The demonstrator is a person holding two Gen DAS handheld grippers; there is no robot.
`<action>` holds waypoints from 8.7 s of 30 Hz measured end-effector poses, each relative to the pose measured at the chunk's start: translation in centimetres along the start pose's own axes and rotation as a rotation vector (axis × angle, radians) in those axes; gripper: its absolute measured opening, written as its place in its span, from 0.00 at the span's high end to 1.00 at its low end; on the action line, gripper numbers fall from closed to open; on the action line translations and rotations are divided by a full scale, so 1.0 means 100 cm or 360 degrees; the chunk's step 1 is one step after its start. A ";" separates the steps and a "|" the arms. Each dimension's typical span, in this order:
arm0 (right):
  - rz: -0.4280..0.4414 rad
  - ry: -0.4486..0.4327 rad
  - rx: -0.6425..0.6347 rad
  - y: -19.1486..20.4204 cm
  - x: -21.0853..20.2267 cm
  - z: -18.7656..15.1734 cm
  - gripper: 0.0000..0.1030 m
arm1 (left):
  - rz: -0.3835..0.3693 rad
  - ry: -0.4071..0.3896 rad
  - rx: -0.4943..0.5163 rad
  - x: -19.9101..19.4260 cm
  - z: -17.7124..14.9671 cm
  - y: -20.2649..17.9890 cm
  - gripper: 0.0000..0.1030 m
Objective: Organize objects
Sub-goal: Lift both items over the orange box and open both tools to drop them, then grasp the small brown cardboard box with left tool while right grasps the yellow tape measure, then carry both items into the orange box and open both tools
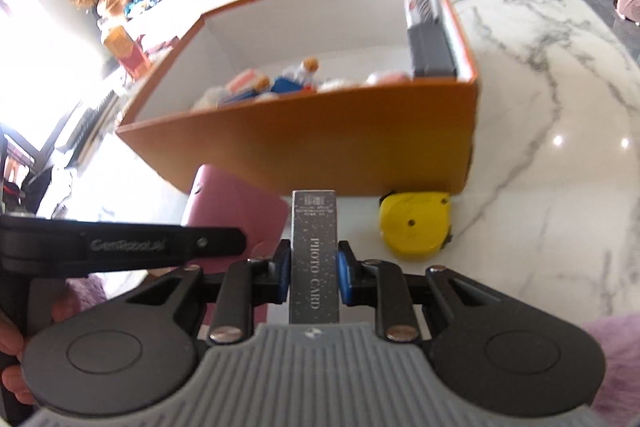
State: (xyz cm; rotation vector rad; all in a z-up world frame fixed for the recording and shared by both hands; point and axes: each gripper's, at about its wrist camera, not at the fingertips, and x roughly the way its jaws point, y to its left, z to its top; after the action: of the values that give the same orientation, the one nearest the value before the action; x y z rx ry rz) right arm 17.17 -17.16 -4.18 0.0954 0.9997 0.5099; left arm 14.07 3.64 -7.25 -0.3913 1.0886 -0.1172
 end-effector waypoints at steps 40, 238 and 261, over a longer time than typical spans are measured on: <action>-0.0536 -0.0047 -0.0579 0.001 0.140 0.193 0.76 | -0.0120 -0.0116 -0.0071 0.068 0.189 -0.001 0.81; -0.0249 -0.0260 -0.0438 -0.006 0.106 0.152 0.47 | 0.0345 0.0064 0.0164 0.111 0.204 -0.007 0.48; -0.0373 -0.0078 -0.0534 0.020 0.143 0.210 0.47 | 0.0341 -0.0184 0.0250 0.036 0.196 0.013 0.34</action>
State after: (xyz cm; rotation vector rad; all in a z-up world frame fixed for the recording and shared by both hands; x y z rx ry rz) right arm 39.90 -5.77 -3.25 -0.3047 0.8525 0.4509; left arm 32.84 8.73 -2.86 -0.1372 0.9928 0.0097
